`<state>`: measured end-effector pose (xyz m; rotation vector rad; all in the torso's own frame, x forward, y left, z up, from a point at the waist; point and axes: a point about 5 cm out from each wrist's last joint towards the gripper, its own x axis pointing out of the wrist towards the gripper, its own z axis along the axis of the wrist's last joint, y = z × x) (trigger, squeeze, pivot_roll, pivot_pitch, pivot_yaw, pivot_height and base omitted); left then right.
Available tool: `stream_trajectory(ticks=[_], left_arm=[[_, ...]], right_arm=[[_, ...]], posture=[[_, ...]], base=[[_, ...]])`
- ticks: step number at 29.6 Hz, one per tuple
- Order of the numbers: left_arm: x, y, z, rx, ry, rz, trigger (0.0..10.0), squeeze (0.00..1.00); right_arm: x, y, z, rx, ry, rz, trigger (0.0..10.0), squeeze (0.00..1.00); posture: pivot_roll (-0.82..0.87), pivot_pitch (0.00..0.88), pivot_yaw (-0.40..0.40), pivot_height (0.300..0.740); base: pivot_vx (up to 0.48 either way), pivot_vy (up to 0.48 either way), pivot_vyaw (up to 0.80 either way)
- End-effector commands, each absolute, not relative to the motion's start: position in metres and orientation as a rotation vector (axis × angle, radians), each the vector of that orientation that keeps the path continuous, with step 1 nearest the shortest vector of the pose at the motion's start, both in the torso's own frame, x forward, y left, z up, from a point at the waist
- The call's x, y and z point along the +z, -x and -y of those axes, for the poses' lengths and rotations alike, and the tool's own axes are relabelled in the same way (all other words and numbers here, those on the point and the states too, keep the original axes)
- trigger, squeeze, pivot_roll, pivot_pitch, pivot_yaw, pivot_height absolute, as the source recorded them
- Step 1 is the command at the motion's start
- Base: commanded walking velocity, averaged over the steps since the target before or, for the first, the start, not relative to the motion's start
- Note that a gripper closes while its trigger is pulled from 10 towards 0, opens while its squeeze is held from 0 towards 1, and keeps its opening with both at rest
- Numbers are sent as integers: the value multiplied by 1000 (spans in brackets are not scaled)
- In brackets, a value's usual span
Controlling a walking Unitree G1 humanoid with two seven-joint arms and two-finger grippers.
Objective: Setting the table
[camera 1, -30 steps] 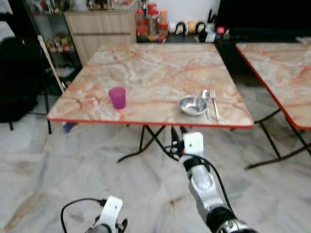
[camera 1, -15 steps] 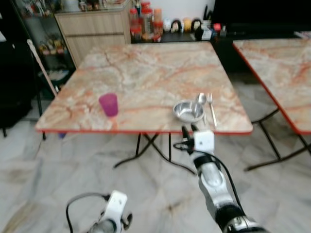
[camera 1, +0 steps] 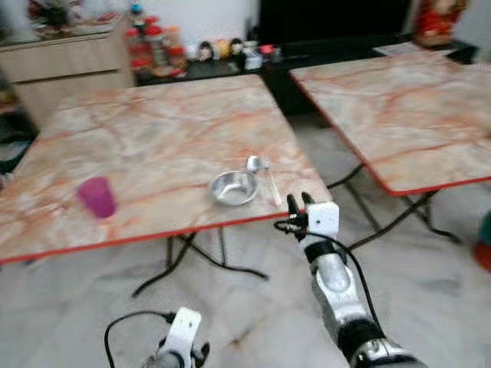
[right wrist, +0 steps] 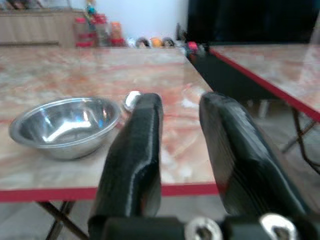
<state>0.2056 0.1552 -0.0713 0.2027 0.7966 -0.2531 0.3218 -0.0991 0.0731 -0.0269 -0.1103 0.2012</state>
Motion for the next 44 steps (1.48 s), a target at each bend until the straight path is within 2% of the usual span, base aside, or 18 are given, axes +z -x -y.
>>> stream_trajectory(ticks=[1, 10, 16, 35, 44], left_arm=[[-71, -206, -157, -242, -206, -800, 10000, 0], [-71, -206, -159, -243, -210, -802, 10000, 0], [-72, -205, -158, -243, -207, -804, 10000, 0], [-72, -206, -156, -240, -202, -808, 10000, 0], [-76, -198, -167, -197, -216, -858, 10000, 0]], right_arm=[[81, -325, 95, 220, 39, 148, 10000, 0], [82, -325, 94, 222, 42, 151, 10000, 0], [83, -324, 91, 250, 66, 162, 10000, 0], [85, -326, 93, 245, 56, 169, 10000, 0], [87, -327, 94, 237, 55, 176, 10000, 0]], posture=[[73, 0, 29, 740], [70, 0, 35, 740], [71, 0, 30, 740], [72, 0, 26, 740], [66, 0, 27, 740]], base=[[244, 0, 0], [244, 0, 0], [241, 0, 725], [243, 0, 0], [245, 0, 0]])
